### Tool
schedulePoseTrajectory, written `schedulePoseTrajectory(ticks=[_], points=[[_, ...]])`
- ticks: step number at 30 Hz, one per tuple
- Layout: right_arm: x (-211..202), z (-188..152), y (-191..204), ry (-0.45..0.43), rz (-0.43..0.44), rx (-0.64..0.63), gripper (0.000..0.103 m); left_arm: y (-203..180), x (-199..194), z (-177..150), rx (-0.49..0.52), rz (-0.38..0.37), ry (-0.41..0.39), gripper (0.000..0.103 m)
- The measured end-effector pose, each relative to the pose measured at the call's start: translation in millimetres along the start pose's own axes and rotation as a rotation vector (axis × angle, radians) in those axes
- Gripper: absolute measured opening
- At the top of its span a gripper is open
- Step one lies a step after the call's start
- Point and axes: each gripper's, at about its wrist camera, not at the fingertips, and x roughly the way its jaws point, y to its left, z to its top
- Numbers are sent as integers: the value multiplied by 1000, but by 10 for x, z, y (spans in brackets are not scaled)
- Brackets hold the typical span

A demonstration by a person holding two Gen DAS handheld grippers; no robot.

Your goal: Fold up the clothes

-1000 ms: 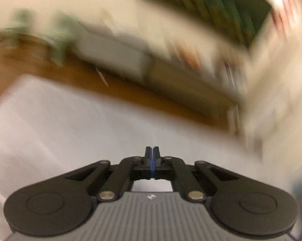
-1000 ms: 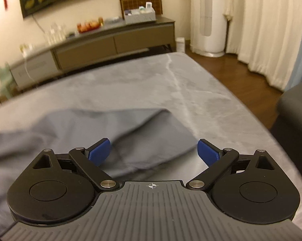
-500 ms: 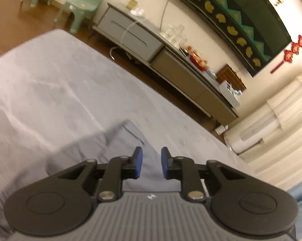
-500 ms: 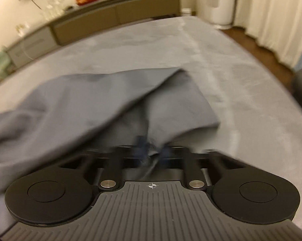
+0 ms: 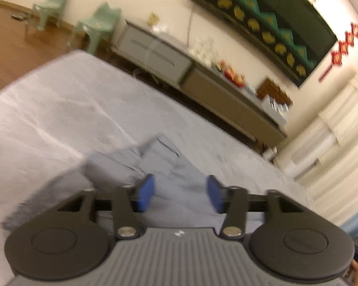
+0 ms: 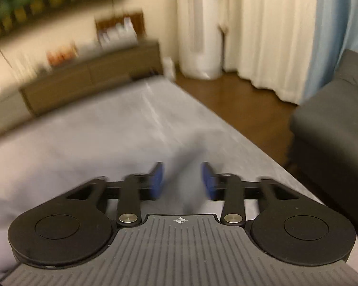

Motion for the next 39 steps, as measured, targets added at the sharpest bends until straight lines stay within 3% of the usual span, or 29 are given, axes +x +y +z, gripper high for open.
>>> schedulePoseTrajectory(ticks=[2, 4, 6, 8, 9, 11, 13, 16, 19, 20, 21, 22, 23, 27, 28, 29, 30, 31, 32, 34, 36, 39], points=[[-271, -74, 135, -33, 103, -8, 62, 100, -137, -2, -14, 87, -41, 91], [-535, -172, 447, -62, 215, -62, 62, 212, -183, -21, -41, 236, -75, 92], [-832, -273, 1015, -72, 368, -197, 62, 336, -170, -37, -107, 323, -73, 91], [-1136, -375, 1630, -78, 529, -348, 67, 388, -180, -33, -181, 267, -72, 88], [-1273, -460, 1976, -76, 609, -430, 79, 405, -188, -29, -219, 222, -72, 89], [-1532, -669, 2708, -66, 767, -599, 93, 382, -194, -50, -239, 174, -69, 89], [-1781, -913, 3458, -54, 909, -773, 95, 345, -149, -57, -214, 172, -48, 89], [-1940, -1389, 4424, -25, 998, -1018, 96, 343, -115, -76, -172, 139, -17, 89], [-1879, -1800, 5091, 57, 1004, -1198, 94, 338, -107, -56, -139, 114, -16, 90], [-1812, -1903, 5218, 97, 993, -1251, 87, 331, -99, -70, -105, 122, -20, 90], [-1744, -2006, 5346, 137, 982, -1304, 58, 305, -84, -77, -51, 137, -25, 90], [-1677, -2108, 5473, 178, 970, -1356, 37, 264, -57, -77, 6, 145, -22, 92], [-1629, -2149, 5529, 210, 960, -1370, 8, 216, -25, -75, 61, 148, -15, 92], [-1782, -2129, 5260, 150, 994, -1358, 2, 63, 226, -61, 215, 111, 61, 92], [-1832, -2152, 5166, 130, 988, -1360, 2, 28, 299, -68, 249, 94, 87, 85], [-1866, -2163, 5104, 128, 982, -1364, 2, -15, 295, -104, 275, 83, 91, 58], [-1891, -2165, 5057, 136, 976, -1370, 2, -63, 243, -158, 297, 75, 80, 50], [-1916, -2167, 5010, 143, 971, -1375, 2, -111, 191, -212, 318, 68, 70, 28], [-1941, -2170, 4963, 150, 966, -1380, 3, -158, 139, -265, 339, 60, 59, 19], [-1986, -2071, 4888, 166, 969, -1355, 10, -254, 35, -373, 382, 45, 38, 18], [-2020, -1757, 4852, 186, 999, -1255, 48, -350, -69, -480, 425, 30, 17, 18], [-2030, -1169, 4814, 195, 1049, -962, 83, -493, -225, -641, 489, 7, -15, 18]])
